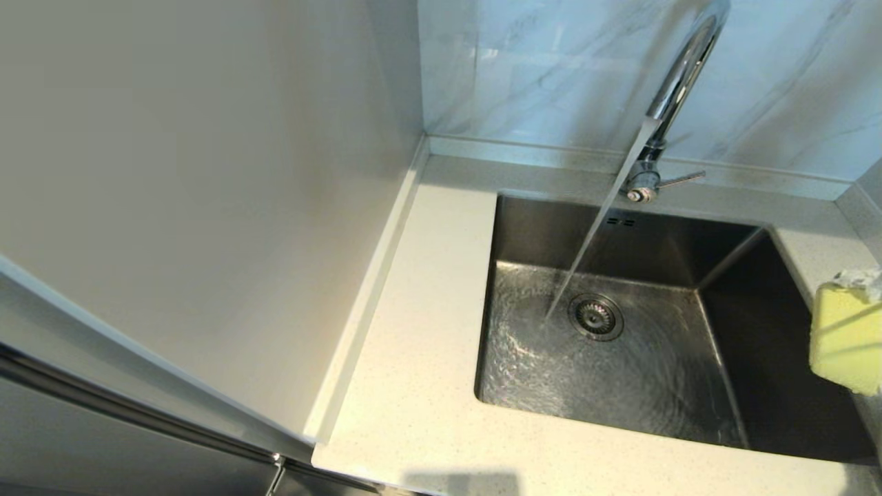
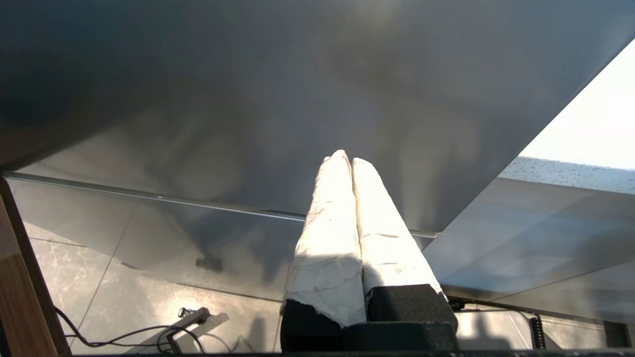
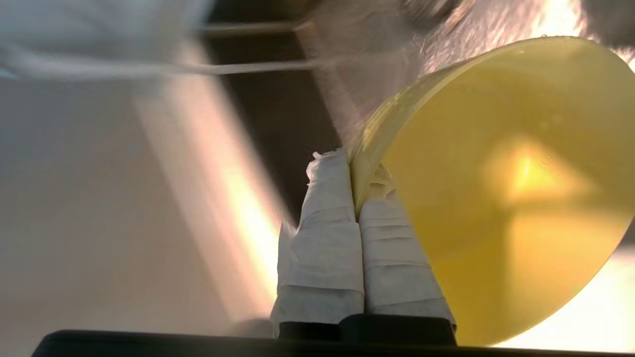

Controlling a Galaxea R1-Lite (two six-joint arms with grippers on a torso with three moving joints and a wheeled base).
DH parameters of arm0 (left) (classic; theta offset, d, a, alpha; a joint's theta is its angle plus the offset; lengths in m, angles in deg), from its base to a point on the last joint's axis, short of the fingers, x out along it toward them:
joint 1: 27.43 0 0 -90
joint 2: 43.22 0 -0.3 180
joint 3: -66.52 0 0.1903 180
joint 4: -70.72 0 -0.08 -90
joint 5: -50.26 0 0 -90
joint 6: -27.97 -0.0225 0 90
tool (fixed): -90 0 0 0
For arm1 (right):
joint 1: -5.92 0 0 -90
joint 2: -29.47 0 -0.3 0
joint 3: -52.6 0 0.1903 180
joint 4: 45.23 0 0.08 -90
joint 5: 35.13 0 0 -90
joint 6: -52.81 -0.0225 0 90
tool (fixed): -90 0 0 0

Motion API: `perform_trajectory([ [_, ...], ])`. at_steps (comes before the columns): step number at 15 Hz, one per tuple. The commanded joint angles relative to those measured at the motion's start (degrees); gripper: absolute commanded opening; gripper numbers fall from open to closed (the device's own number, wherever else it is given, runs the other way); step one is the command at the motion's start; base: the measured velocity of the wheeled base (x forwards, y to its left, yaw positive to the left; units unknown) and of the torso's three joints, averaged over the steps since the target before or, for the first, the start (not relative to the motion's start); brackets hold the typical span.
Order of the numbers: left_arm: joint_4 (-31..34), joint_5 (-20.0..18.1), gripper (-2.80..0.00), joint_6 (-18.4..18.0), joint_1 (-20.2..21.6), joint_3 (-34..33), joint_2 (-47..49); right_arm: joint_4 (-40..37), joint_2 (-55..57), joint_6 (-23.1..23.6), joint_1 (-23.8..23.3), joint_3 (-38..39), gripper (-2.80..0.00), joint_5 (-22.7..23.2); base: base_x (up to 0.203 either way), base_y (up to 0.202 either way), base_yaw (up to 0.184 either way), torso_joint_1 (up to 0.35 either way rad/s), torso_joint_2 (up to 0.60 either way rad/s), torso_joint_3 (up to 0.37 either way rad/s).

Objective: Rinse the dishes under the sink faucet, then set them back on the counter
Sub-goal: Place the bowl on the table

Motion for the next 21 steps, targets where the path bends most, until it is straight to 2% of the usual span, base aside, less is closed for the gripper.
perform_trajectory([
  [1, 0.02, 0.02, -2.80, 0.00, 0.00, 0.00, 0.00, 1.53, 1.09, 28.70, 1.50, -0.09, -2.80, -5.96, 0.000, 0.000, 0.000, 0.000, 0.00, 0.000],
  [2, 0.02, 0.03, -2.80, 0.00, 0.00, 0.00, 0.00, 5.28, 1.89, 40.32, 1.98, 0.04, -2.80, -8.15, 0.000, 0.000, 0.000, 0.000, 0.00, 0.000],
  [3, 0.02, 0.03, -2.80, 0.00, 0.00, 0.00, 0.00, 9.86, 3.08, 50.02, 2.30, 0.20, -2.80, -9.78, 0.000, 0.000, 0.000, 0.000, 0.00, 0.000],
  [5, 0.02, -0.05, -2.80, 0.00, 0.00, 0.00, 0.00, 14.12, 5.76, 65.45, 1.35, 0.37, -2.80, -11.39, 0.000, 0.000, 0.000, 0.000, 0.00, 0.000],
  [6, 0.02, 0.03, -2.80, 0.00, 0.00, 0.00, 0.00, 14.22, 7.38, 71.15, -0.18, 0.64, -2.80, -11.74, 0.000, 0.000, 0.000, 0.000, 0.00, 0.000],
  [8, 0.02, 0.03, -2.80, 0.00, 0.00, 0.00, 0.00, 11.23, 10.01, 74.61, -2.59, 0.67, -2.80, -12.08, 0.000, 0.000, 0.000, 0.000, 0.00, 0.000],
  [11, 0.02, -0.06, -2.80, 0.00, 0.00, 0.00, 0.00, 10.73, 14.98, 79.74, -5.50, -0.01, -2.80, -12.58, 0.000, 0.000, 0.000, 0.000, 0.00, 0.000],
  [13, 0.02, 0.02, -2.80, 0.00, 0.00, 0.00, 0.00, 10.89, 18.71, 80.76, -6.28, -1.75, -2.80, -12.82, 0.000, 0.000, 0.000, 0.000, 0.00, 0.000],
  [16, 0.02, 0.03, -2.80, 0.00, 0.00, 0.00, 0.00, 11.25, 24.65, 82.77, -6.90, -8.49, -2.80, -16.16, 0.000, 0.000, 0.000, 0.000, 0.00, 0.000],
  [21, 0.02, 0.03, -2.80, 0.00, 0.00, 0.00, 0.00, 11.11, 31.16, 84.40, -8.02, -18.04, -2.80, -17.44, 0.000, 0.000, 0.000, 0.000, 0.00, 0.000],
])
